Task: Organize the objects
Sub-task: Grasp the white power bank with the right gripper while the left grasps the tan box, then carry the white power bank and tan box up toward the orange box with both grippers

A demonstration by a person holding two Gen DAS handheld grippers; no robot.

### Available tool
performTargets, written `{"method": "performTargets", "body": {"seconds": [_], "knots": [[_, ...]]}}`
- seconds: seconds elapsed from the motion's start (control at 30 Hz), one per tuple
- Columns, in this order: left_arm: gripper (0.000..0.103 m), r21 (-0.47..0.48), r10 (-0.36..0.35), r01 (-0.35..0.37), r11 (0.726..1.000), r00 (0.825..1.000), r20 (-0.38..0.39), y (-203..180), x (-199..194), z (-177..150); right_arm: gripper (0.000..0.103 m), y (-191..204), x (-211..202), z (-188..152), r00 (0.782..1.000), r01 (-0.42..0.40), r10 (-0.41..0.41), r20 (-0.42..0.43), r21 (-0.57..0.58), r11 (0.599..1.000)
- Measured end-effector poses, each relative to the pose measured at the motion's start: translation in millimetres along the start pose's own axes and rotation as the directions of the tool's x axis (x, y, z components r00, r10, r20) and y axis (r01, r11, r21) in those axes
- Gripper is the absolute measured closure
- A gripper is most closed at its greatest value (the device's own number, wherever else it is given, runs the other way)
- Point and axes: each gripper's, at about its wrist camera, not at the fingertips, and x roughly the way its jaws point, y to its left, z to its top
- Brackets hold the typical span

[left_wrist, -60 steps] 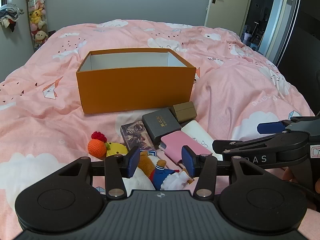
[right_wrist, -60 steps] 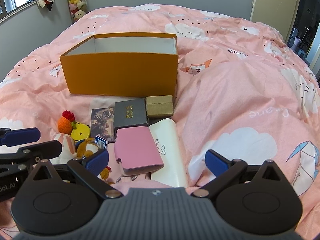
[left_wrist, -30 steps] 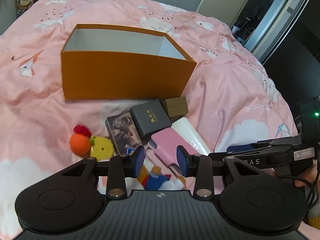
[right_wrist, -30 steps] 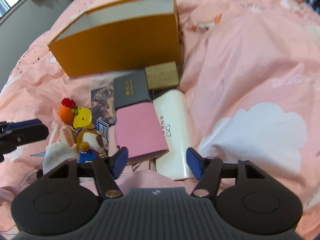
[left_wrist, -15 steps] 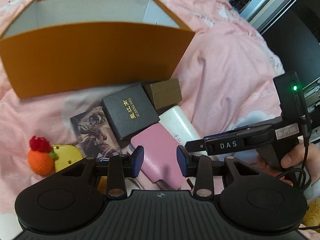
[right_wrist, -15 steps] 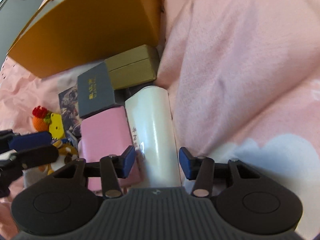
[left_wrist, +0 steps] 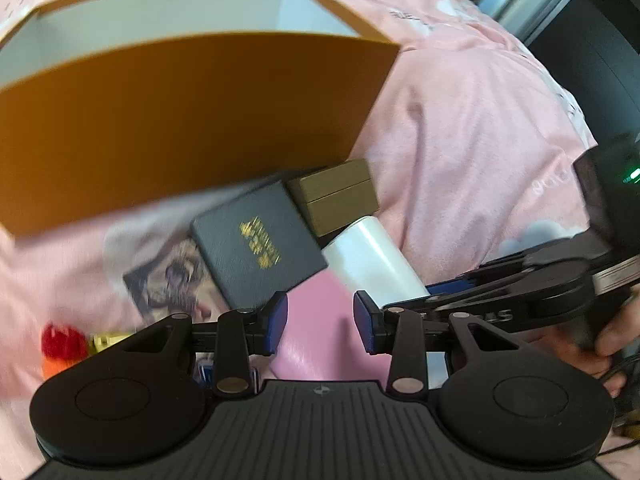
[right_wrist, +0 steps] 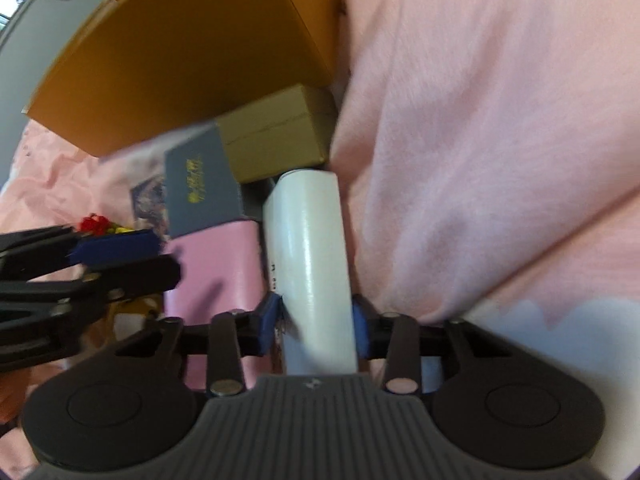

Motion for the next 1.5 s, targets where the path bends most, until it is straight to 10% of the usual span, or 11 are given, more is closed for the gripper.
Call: {"method": "performTargets", "body": {"seconds": [0.2, 0.33, 0.57, 0.8, 0.93, 1.27, 1.5], "knots": [[0.048, 0.177, 0.064, -0.076, 0.981, 0.995, 0.071, -14, -1, 11, 0.074, 5, -40, -5, 0.995, 0.034, -0.033, 0.092, -0.011, 0.999], [0.043, 0.356, 0.127, -0.171, 0.919, 0.981, 0.144, -32, 3, 17, 0.074, -3, -65, 1, 0.983, 0.054, -0.057, 0.174, 0.025, 0.998], [0.041, 0.62, 0.16, -0.267, 0.738, 0.961, 0.224, -60, 34, 18, 0.074, -15, -30, 19, 0.981, 0.065, -0.079, 0.177, 0.081, 0.995], [0.037, 0.812, 0.178, -0.311, 0.494, 0.95, 0.255, -79, 59, 8, 0.073, -20, -12, 26, 0.985, 0.028, -0.041, 0.165, 0.081, 0.996], [0.036, 0.858, 0.194, -0.287, 0.426, 0.955, 0.223, -82, 74, 10, 0.073, -31, -12, 30, 0.988, 0.011, -0.023, 0.155, 0.078, 0.997], [0.048, 0.836, 0.188, -0.27, 0.477, 0.961, 0.204, -76, 80, 12, 0.073, -34, -27, 29, 0.99, -0.03, 0.02, 0.136, 0.068, 0.997], [0.048, 0.669, 0.103, -0.243, 0.703, 0.965, 0.242, -67, 36, 17, 0.073, -24, -51, 26, 0.984, -0.083, 0.075, 0.16, 0.048, 0.995]]}}
